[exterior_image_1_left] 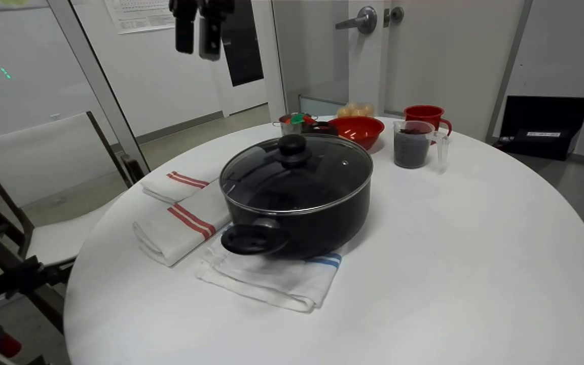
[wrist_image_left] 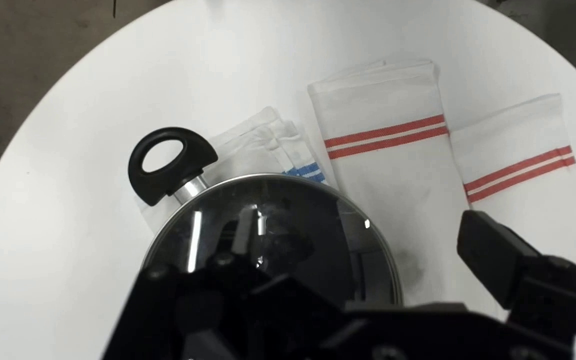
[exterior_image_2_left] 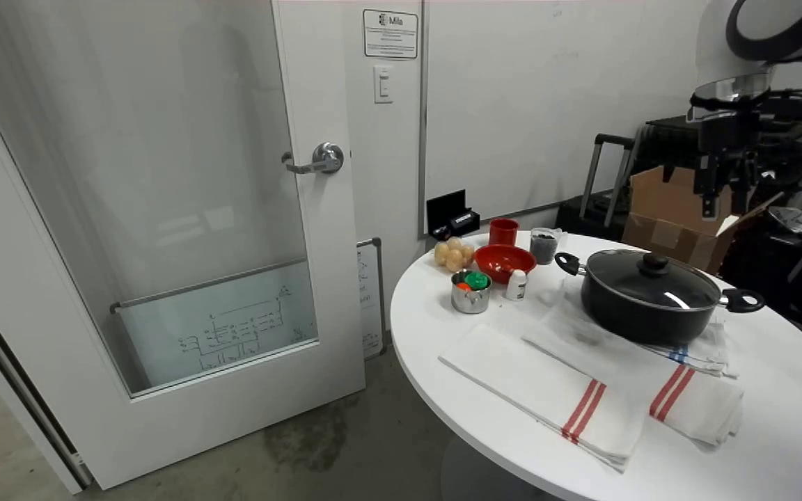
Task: Remove the lid from the pot
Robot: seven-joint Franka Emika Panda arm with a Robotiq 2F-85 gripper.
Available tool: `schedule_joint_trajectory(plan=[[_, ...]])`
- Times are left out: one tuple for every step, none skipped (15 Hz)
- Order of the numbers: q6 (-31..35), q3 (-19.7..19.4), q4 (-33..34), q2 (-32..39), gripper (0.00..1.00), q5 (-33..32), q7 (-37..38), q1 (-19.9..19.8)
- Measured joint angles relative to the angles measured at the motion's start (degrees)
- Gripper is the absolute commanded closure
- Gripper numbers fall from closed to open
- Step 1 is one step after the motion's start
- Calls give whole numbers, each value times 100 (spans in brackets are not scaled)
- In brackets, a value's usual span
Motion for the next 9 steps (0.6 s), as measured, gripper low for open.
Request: schedule_joint_trajectory(plan=[[157,-15,54,182,0,0,-59,-40],[309,-24,120,358,0,0,-126,-82],[438,-26,194,524,0,0,-186,-123],[555,-26,278,680,0,2,-237,-160],[665,-26,368,830,0,3,-263,-195],[779,-27,460,971,0,4,-272,-225],[879,-27,553,1105,0,5,-275,-251],[963,-27,648,1236,0,5,-275,-271],[1030,-26,739,1359,0,5,-275,-289]])
